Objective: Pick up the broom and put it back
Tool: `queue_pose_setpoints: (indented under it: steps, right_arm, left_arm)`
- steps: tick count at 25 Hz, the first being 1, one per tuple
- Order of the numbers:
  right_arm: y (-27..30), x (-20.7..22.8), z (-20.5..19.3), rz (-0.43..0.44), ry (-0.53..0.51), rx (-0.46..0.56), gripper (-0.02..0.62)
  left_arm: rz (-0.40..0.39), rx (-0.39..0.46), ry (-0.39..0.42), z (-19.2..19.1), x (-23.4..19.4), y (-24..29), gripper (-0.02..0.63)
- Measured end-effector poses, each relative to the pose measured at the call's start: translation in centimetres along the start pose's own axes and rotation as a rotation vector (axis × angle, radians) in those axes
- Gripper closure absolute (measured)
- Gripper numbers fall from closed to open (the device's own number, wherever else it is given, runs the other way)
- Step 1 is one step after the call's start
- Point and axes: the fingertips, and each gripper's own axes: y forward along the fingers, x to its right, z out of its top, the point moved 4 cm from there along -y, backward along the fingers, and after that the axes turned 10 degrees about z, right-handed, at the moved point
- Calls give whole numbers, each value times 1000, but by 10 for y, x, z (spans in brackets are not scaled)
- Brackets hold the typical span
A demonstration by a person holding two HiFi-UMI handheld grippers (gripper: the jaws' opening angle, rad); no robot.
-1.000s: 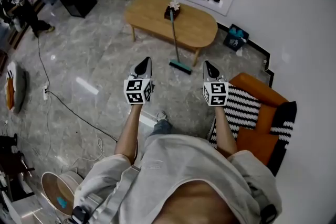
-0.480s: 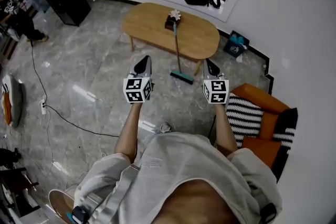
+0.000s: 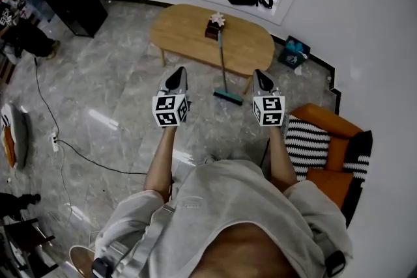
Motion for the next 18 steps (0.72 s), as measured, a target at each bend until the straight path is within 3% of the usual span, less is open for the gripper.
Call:
queue_pose_setpoints:
  steps: [10, 18]
  right_arm:
    - [28, 11, -8, 21, 11, -13, 595]
    - [75, 43, -10, 48, 32, -4, 594]
  left_arm:
    - [27, -24, -7, -13, -11, 16, 604]
    - [58, -46, 9, -10, -16, 60, 604]
